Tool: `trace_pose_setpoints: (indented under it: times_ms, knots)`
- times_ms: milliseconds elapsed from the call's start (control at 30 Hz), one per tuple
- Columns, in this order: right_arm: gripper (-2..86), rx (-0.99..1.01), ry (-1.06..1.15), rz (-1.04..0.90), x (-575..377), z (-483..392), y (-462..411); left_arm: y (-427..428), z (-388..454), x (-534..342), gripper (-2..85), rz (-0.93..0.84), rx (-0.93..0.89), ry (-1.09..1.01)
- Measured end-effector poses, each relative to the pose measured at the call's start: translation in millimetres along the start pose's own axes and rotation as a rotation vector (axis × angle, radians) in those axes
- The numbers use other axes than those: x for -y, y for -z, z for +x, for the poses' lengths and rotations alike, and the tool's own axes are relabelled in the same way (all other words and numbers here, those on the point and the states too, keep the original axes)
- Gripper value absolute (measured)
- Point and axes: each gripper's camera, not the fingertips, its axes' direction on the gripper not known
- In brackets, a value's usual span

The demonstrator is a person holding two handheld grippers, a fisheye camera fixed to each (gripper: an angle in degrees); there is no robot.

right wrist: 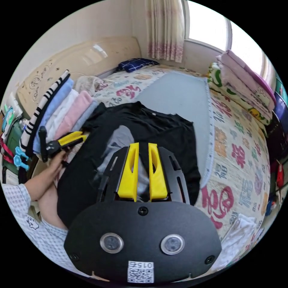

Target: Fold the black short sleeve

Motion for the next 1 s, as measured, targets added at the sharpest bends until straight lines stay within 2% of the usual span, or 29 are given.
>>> trace_pose_setpoints:
  times_ms: [100,200,333,567,733,900,1000]
  knots:
    - [6.2,0.094,0.045,-0.011,33,-39,-41,-10,1,-3,10.2,-0.037,0.058,0.007]
    - [6.2,0.165,0.080,-0.042,63,-71,-89,-6,-17,-13,3.5,-0.003,0.034,0.090]
    - [6.9,0.223,0.052,-0.074,106,-90,-153,-6,-21,-26,5.6,0.004,-0.052,0.115]
    - [9.9,0.427,-0.223,-0.123,172,-44,-254,-14,-36,-45,3.2,0.007,-0.071,0.192]
    - [10.4,0.539,-0.338,-0.124,189,-15,-296,-22,-44,-53,1.2,0.000,-0.072,0.208]
    - [4.1,0.580,-0.364,-0.167,196,-4,-315,-31,-51,-59,0.1,0.002,-0.085,0.211]
    - [1.5,0.558,-0.388,-0.068,191,11,-285,-34,-58,-63,-0.4,0.022,-0.162,0.230]
